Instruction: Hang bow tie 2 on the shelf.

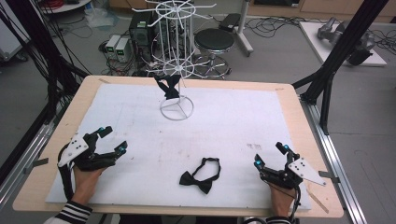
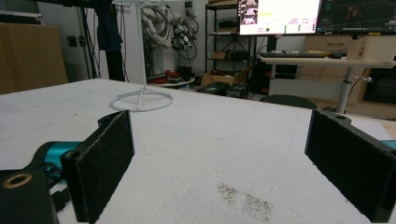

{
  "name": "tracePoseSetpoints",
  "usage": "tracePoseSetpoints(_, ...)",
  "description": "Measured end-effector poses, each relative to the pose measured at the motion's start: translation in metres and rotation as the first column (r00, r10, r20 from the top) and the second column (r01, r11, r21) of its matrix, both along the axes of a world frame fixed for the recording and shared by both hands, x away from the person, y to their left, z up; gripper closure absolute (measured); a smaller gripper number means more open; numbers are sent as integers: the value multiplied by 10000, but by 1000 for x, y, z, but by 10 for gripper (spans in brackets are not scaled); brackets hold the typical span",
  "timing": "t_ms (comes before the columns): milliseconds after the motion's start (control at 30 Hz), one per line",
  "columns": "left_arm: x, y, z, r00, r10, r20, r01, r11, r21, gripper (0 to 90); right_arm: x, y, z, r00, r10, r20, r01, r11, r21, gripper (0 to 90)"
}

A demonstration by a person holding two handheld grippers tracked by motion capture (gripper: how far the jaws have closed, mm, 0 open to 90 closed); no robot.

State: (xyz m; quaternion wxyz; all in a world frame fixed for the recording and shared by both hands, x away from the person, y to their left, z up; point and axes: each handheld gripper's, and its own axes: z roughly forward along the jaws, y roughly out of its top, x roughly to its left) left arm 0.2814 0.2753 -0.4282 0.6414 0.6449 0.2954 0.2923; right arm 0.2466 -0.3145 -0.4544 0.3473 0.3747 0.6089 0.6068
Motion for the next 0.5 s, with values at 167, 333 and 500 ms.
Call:
tracePoseSetpoints(167, -1, -2, -2, 10000, 2, 57, -2, 10000, -57, 180, 1, -2, 0, 10000, 16, -45, -15, 10000, 87, 74)
tracePoseSetpoints(333, -2, -1, -4, 10000, -12, 78, 13, 9999, -136, 180, 1, -5, 4, 9999, 105, 0, -105, 9999, 119, 74)
tracePoseSetpoints(500, -3, 0, -8, 10000, -5, 72, 6, 9998, -179, 180, -3, -11, 14, 9997, 122, 234, -133, 9989, 454, 74)
